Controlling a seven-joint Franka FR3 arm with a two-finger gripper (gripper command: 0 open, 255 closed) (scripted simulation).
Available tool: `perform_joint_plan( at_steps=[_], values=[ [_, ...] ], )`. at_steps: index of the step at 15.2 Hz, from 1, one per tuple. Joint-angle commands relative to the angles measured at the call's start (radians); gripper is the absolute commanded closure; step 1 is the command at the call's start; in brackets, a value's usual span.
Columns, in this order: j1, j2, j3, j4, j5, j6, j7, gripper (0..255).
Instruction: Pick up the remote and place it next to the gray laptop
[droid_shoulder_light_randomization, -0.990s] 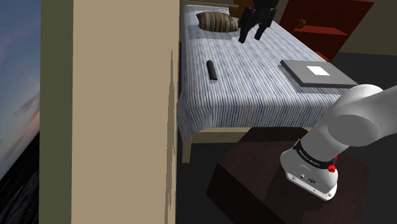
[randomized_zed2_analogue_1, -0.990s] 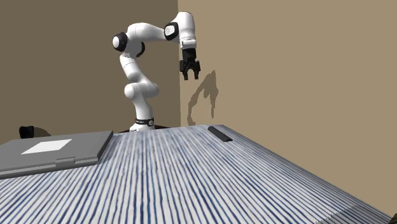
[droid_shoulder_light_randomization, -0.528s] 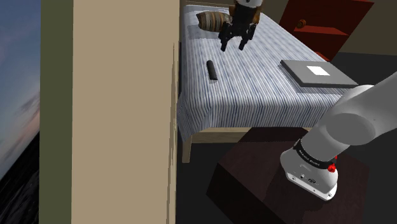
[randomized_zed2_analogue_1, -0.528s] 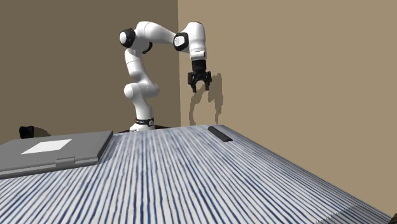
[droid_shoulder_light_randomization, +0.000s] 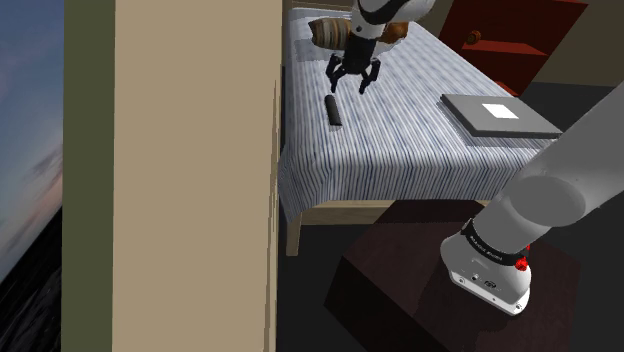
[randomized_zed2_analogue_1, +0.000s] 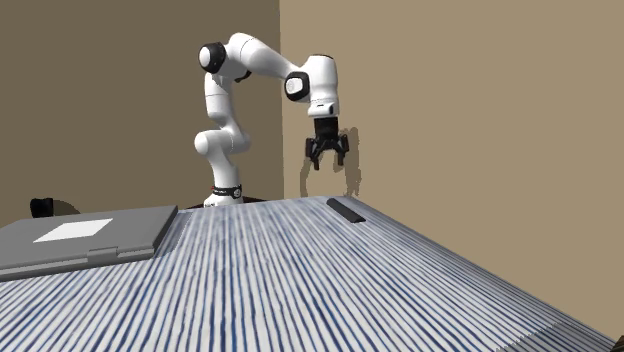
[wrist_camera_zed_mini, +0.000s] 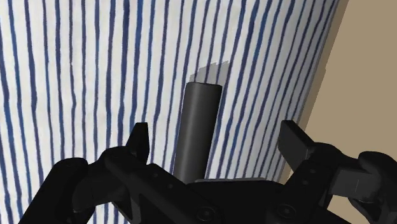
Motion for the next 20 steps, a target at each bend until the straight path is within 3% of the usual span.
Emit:
perform_joint_plan(
  at_steps=[1, 7, 14, 20],
  values=[
    [-0.010, 0.079, -0.006, 0.045, 0.000, 0.031, 0.042, 0],
    [-0.031, 0.277, -0.033, 0.153, 0.012, 0.110, 0.148, 0],
    [-0.028, 0.334, -0.030, 0.129, 0.017, 0.192, 0.145, 0],
    [-0.027, 0.339, -0.030, 0.127, 0.018, 0.199, 0.145, 0]
  ],
)
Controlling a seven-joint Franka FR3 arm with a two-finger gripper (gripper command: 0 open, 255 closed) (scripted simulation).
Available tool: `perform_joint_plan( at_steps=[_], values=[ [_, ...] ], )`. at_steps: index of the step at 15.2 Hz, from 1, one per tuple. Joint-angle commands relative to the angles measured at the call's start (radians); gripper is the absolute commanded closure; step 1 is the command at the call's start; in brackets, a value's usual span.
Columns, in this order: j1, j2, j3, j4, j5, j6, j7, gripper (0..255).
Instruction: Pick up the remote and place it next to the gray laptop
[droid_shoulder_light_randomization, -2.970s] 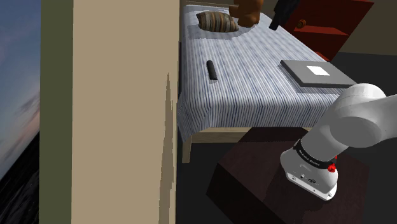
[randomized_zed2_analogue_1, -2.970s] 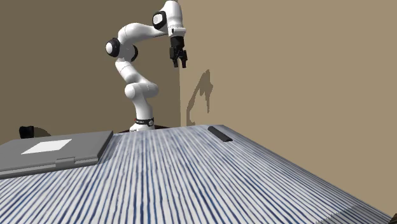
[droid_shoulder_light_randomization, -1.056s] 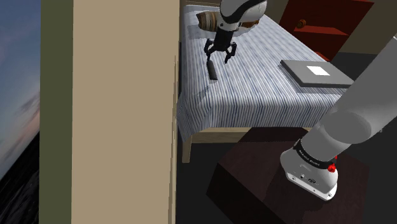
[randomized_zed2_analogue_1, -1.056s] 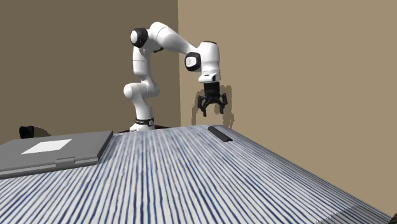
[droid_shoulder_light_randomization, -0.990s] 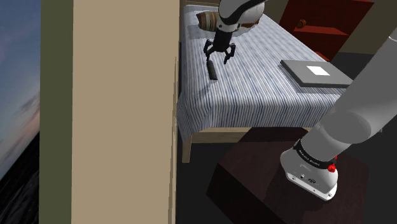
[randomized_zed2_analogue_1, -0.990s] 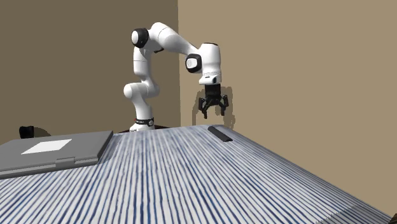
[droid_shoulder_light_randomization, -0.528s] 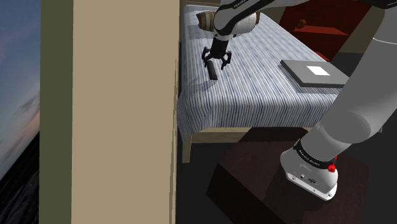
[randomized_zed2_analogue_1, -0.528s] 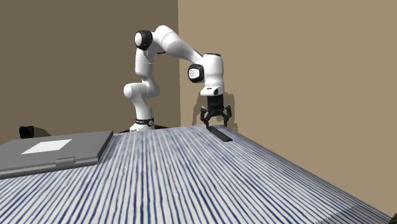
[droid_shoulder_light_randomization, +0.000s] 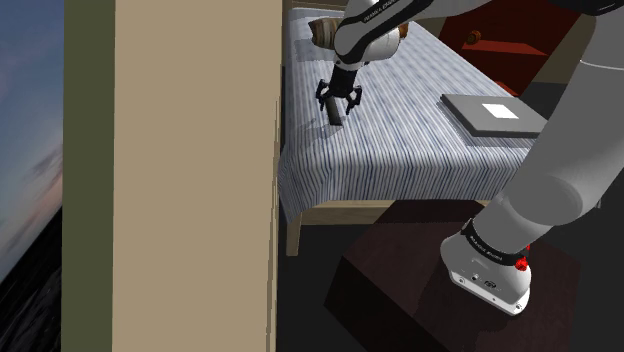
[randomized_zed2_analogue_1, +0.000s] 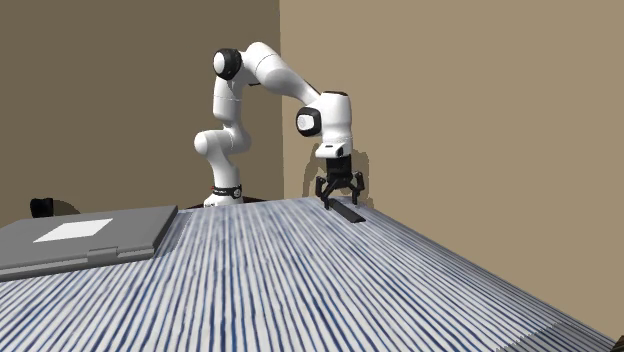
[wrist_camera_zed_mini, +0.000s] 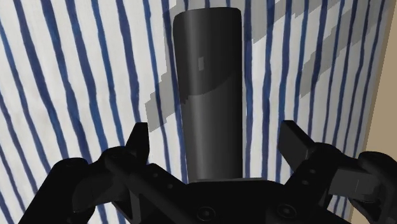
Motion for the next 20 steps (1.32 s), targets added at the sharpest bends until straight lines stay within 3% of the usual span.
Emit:
perform_joint_plan(
  at_steps=[1, 2, 3, 12, 20],
  values=[
    [0.000, 0.000, 0.000, 0.000, 0.000, 0.000, 0.000, 0],
    [0.000, 0.000, 0.000, 0.000, 0.000, 0.000, 0.000, 0],
    [0.000, 0.000, 0.000, 0.000, 0.000, 0.000, 0.000, 255],
    [0.000, 0.000, 0.000, 0.000, 0.000, 0.000, 0.000, 255],
    [0.000, -0.061, -0.002, 0.035, -0.006, -0.095, 0.009, 255]
  ],
)
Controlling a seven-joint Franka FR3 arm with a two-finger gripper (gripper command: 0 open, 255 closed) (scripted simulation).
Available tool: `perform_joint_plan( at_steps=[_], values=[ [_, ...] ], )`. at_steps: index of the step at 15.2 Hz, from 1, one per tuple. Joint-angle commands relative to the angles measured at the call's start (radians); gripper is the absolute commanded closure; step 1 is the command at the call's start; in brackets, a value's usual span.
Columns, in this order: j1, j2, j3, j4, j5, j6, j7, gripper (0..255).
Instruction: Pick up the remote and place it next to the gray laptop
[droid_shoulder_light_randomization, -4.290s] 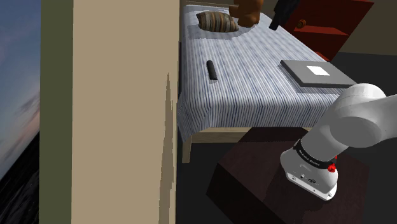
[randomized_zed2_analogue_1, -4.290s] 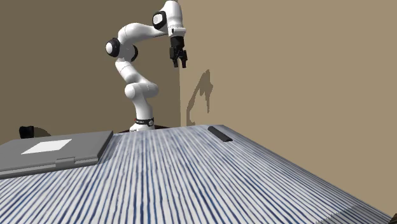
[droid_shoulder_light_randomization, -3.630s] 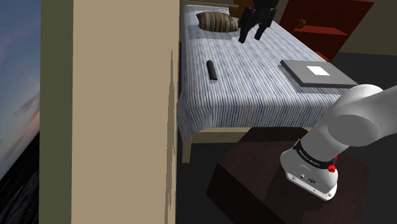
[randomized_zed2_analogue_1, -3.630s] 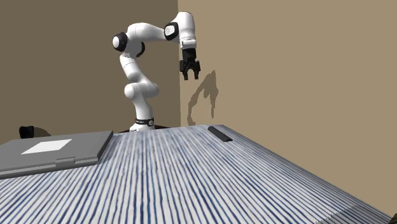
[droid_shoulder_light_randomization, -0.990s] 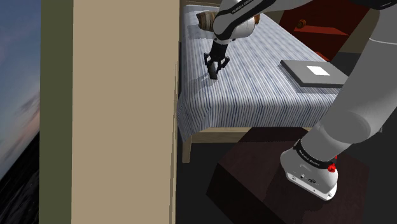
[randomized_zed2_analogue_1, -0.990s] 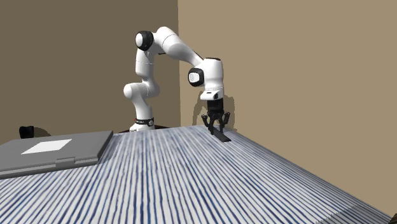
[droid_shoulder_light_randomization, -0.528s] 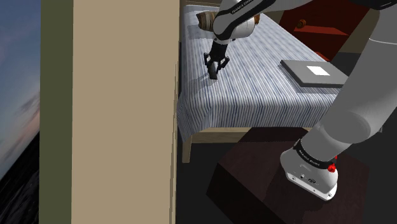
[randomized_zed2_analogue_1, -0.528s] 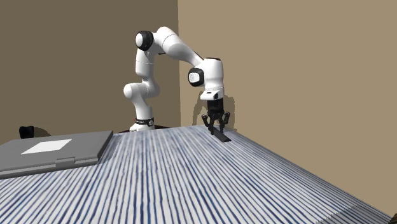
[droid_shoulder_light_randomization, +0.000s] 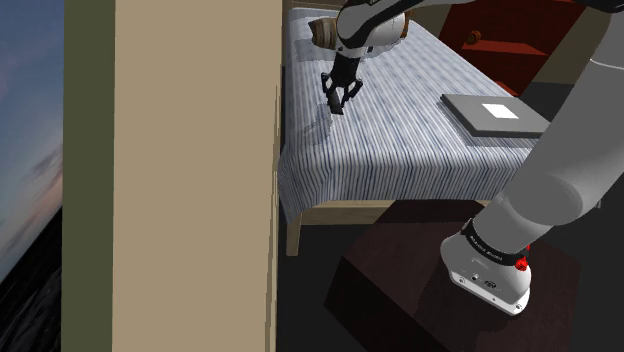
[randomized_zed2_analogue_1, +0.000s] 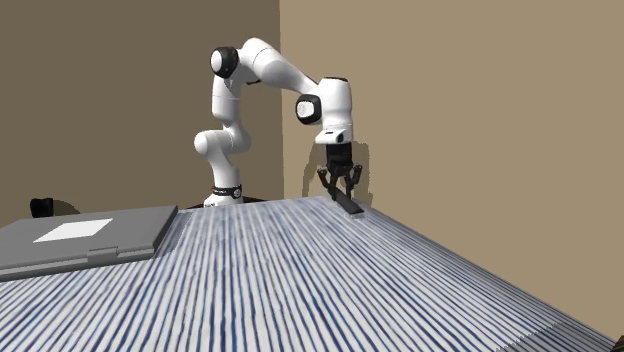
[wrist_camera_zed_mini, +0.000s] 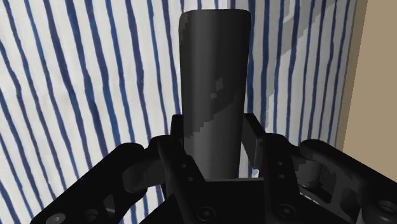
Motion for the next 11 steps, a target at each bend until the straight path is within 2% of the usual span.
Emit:
perform_joint_plan(
  at_steps=[1, 11],
  values=[
    [0.000, -0.014, 0.000, 0.010, -0.002, -0.024, 0.003, 255],
    [0.000, -0.072, -0.002, 0.075, -0.008, -0.147, 0.013, 255]
  ],
)
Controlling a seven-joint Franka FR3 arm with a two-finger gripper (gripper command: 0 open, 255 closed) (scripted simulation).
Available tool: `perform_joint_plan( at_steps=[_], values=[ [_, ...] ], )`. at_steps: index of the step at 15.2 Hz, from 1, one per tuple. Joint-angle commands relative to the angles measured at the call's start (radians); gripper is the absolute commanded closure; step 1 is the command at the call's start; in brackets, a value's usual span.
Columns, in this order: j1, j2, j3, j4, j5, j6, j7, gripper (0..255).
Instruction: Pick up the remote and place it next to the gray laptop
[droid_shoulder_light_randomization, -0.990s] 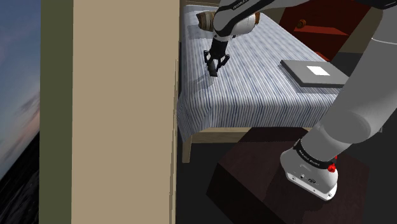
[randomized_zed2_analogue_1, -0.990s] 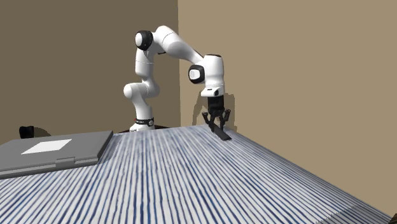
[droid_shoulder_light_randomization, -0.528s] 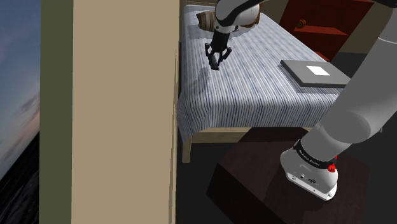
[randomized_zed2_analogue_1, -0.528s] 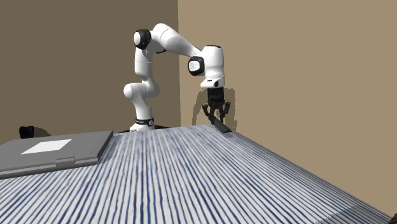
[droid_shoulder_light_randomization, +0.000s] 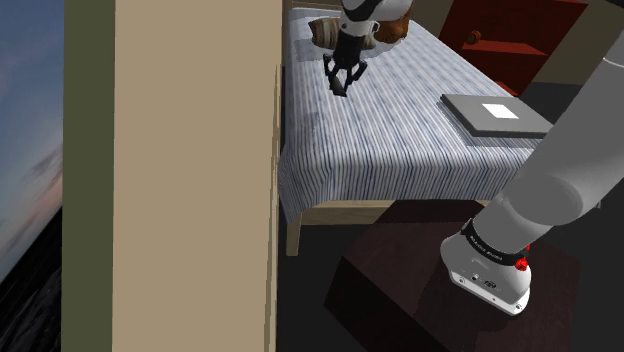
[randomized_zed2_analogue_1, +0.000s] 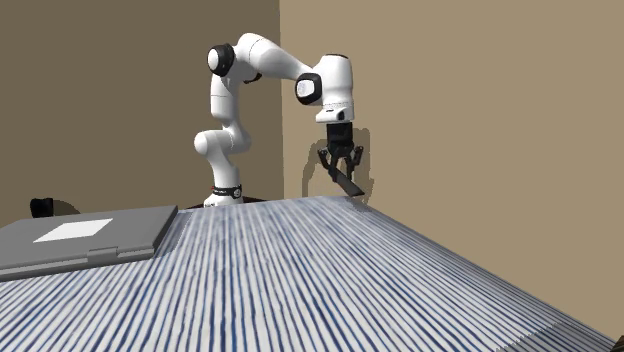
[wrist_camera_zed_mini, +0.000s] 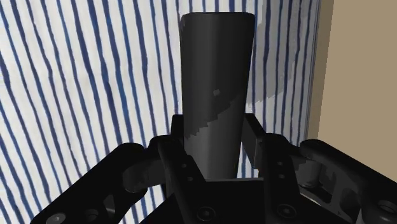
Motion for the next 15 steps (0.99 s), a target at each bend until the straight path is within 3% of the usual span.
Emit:
perform_joint_plan(
  at_steps=[1, 15],
  values=[
    [0.000, -0.011, 0.000, 0.013, -0.001, -0.024, 0.002, 255],
    [-0.110, -0.375, -0.117, -0.398, -0.020, 0.009, -0.215, 255]
  ],
)
